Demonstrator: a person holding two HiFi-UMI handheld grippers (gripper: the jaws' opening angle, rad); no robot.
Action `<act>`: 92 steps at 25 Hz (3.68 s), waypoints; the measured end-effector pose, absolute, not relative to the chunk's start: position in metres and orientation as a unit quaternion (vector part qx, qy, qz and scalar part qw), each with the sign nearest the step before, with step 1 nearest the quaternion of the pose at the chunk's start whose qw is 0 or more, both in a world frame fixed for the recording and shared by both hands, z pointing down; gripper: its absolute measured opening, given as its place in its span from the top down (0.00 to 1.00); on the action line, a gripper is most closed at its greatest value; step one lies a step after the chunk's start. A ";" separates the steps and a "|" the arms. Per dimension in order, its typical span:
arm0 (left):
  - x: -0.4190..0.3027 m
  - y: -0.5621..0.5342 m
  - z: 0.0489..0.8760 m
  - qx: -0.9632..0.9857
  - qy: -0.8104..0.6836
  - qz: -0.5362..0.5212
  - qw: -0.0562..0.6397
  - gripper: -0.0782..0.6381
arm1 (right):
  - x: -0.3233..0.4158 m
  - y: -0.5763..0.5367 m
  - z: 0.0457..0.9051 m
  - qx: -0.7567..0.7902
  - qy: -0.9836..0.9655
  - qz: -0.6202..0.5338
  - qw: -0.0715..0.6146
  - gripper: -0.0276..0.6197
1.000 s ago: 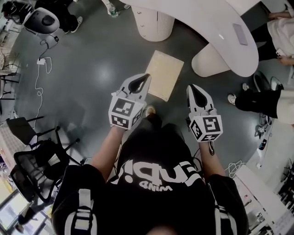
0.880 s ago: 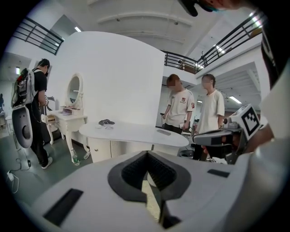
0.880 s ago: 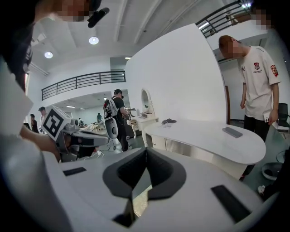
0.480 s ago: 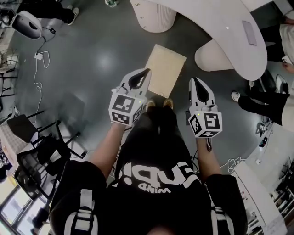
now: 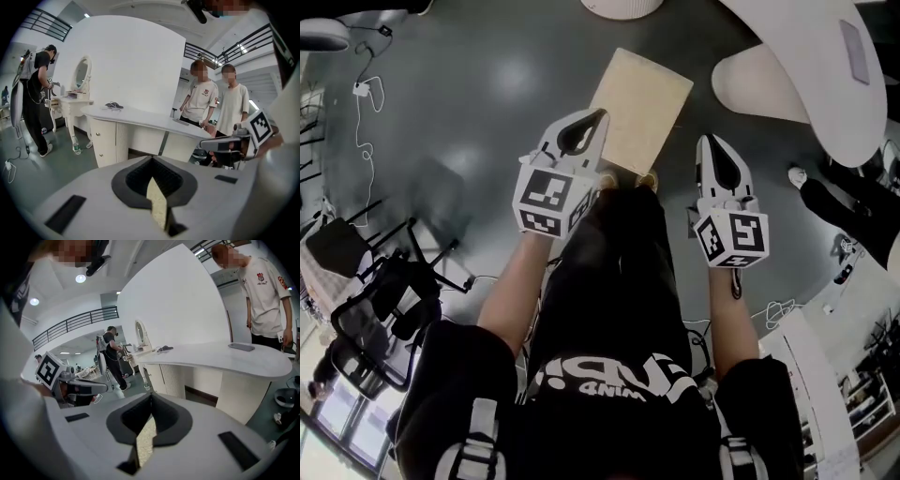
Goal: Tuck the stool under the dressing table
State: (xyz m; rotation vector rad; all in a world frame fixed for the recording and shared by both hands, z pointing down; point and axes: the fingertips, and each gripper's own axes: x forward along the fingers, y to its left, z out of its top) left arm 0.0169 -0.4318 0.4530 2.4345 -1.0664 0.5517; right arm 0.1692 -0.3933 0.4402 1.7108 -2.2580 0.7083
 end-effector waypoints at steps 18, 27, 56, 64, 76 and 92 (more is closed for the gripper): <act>0.002 -0.417 0.689 0.856 -0.365 0.279 0.238 0.88 | 0.151 -0.381 0.668 0.544 -0.763 0.309 0.163 0.92; 0.008 -0.438 0.750 0.838 -0.326 0.316 0.303 0.69 | 0.155 -0.386 0.747 0.508 -0.746 0.381 0.198 0.67; 0.011 -0.459 0.888 0.789 -0.173 0.347 0.476 0.25 | 0.154 -0.384 0.884 0.391 -0.672 0.613 0.143 0.42; 0.013 -0.457 0.887 0.787 -0.189 0.345 0.476 0.27 | 0.163 -0.380 0.882 0.417 -0.656 0.616 0.127 0.43; 0.010 -0.438 0.885 0.767 -0.190 0.345 0.506 0.28 | 0.167 -0.376 0.874 0.416 -0.659 0.610 0.145 0.44; 0.062 -0.495 0.736 0.793 -0.221 0.305 0.479 0.29 | 0.219 -0.434 0.731 0.428 -0.688 0.581 0.078 0.45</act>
